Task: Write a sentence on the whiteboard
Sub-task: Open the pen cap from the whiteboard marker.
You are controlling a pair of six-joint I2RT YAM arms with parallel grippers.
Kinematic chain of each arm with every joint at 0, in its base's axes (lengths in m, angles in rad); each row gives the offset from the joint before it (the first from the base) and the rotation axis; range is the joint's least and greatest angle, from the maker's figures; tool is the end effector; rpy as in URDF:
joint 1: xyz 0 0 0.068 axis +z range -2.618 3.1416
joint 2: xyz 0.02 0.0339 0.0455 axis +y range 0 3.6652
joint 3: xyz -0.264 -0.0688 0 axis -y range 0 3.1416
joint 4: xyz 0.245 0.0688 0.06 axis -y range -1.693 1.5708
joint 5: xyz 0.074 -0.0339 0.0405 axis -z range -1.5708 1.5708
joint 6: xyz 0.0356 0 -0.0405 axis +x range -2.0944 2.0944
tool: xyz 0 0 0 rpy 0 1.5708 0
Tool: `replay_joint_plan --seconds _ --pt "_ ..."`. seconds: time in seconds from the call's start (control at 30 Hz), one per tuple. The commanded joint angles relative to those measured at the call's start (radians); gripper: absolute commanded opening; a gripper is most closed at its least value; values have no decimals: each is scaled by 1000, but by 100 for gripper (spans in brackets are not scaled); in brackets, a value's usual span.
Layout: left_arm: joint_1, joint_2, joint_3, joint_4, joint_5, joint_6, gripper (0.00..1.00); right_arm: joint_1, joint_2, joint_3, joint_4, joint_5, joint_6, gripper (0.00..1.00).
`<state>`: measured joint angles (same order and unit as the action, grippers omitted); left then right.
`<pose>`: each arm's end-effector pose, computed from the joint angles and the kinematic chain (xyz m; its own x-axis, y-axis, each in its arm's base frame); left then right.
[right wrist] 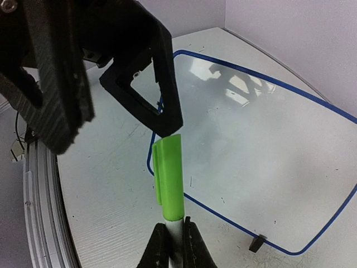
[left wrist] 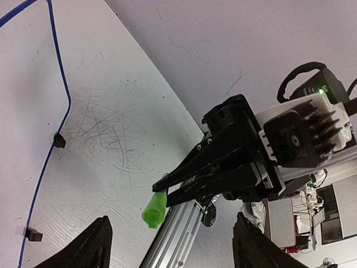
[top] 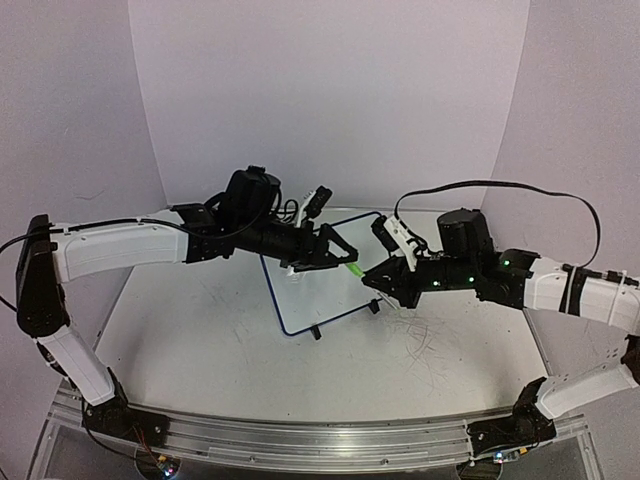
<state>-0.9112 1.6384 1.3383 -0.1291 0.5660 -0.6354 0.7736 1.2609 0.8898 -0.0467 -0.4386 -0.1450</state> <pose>0.2204 -0.3153 0.3185 -0.7785 0.1864 -0.5994 0.6260 0.3013 -0.7193 0.1945 0.2111 0.2889 -0.1557 -0.3349 -0.9293 -0.9426 0.3316 0.0384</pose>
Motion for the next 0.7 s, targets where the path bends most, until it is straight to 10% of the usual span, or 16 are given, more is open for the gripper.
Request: replay_joint_plan --seconds 0.0,0.67 --pt "-8 30 51 28 12 -30 68 21 10 48 11 -5 -25 0" --pt "-31 7 46 -37 -93 22 10 57 68 85 9 52 -6 0"
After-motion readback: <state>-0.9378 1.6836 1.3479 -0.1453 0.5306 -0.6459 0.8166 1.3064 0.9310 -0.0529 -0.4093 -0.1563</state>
